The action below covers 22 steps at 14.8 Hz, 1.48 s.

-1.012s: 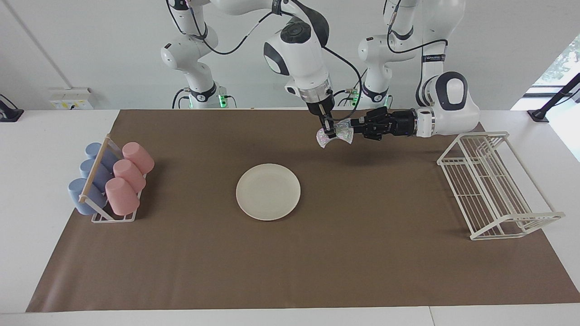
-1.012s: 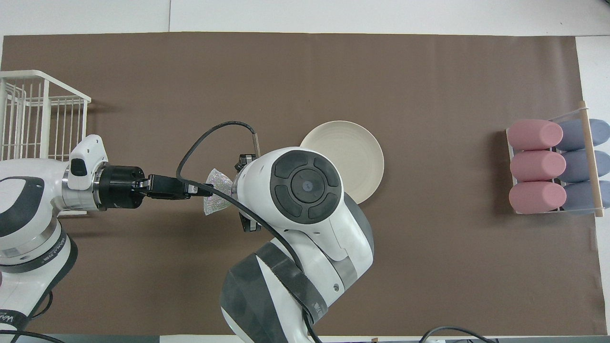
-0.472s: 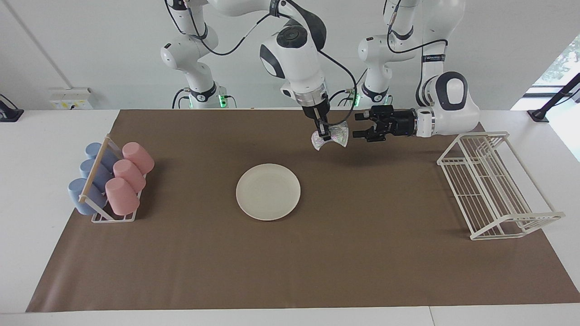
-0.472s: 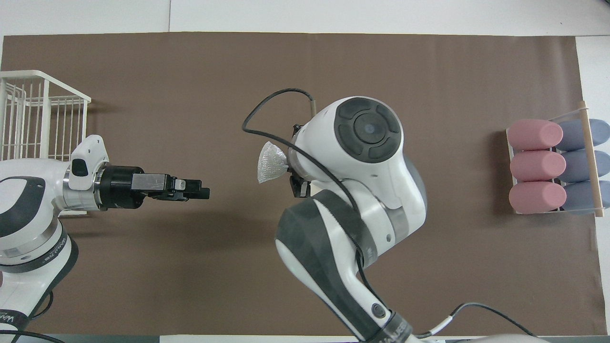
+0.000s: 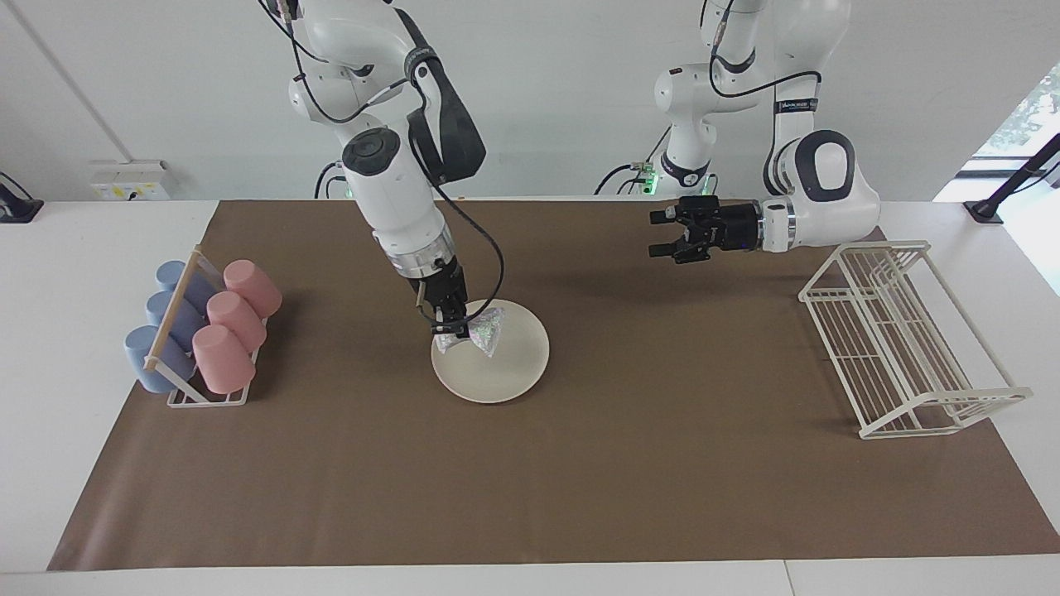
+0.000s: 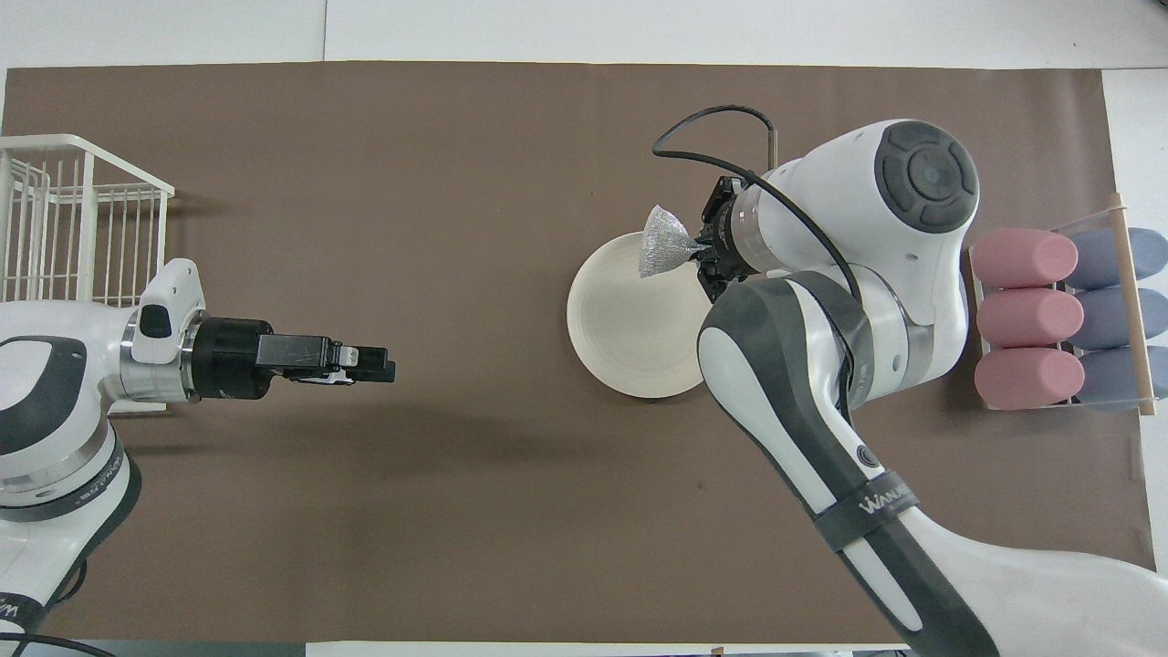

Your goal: Wipe plate with sponge

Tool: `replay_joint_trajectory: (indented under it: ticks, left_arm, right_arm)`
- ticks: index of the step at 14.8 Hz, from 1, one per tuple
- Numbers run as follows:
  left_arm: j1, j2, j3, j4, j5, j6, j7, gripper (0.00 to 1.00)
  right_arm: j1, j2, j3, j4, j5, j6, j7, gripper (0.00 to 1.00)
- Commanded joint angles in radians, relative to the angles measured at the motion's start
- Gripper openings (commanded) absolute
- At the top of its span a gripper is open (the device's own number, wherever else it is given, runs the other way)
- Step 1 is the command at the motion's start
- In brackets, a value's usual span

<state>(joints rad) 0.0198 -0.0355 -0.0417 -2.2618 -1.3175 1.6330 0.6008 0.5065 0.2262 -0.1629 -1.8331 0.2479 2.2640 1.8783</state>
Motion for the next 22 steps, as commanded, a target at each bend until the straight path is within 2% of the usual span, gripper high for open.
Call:
replay_joint_trajectory:
  ticks: [1,3,6,8,13,16,22]
  left_arm:
    - [-0.023,-0.011,-0.001,0.028,0.084,0.045,-0.035,1.00]
    - [-0.021,-0.011,-0.001,0.047,0.135,0.047,-0.056,1.00]
    - [-0.026,-0.014,-0.001,0.103,0.253,0.064,-0.148,1.00]
    - [-0.027,-0.014,-0.003,0.149,0.322,0.065,-0.214,1.00]
    - [-0.027,-0.026,-0.004,0.269,0.527,0.061,-0.381,1.00]
    - [-0.027,-0.040,-0.006,0.304,0.619,0.053,-0.441,1.00]
    - [-0.037,-0.058,-0.064,0.422,0.935,0.033,-0.608,1.00]
  right_arm:
    - [0.015,-0.084,0.014,-0.181,-0.013,0.147,-0.019,0.00]
    - [0.024,-0.084,0.016,-0.184,-0.015,0.147,-0.022,0.00]
    - [0.058,-0.030,0.014,-0.181,-0.018,0.138,-0.019,0.00]
    - [0.079,0.008,0.013,-0.175,-0.068,0.105,-0.013,0.00]
    - [0.044,0.015,0.013,-0.176,-0.113,0.114,-0.011,0.00]
    - [0.021,0.015,0.013,-0.186,-0.116,0.141,-0.019,0.00]
    - [0.009,0.008,0.016,-0.239,-0.114,0.224,-0.013,0.00]
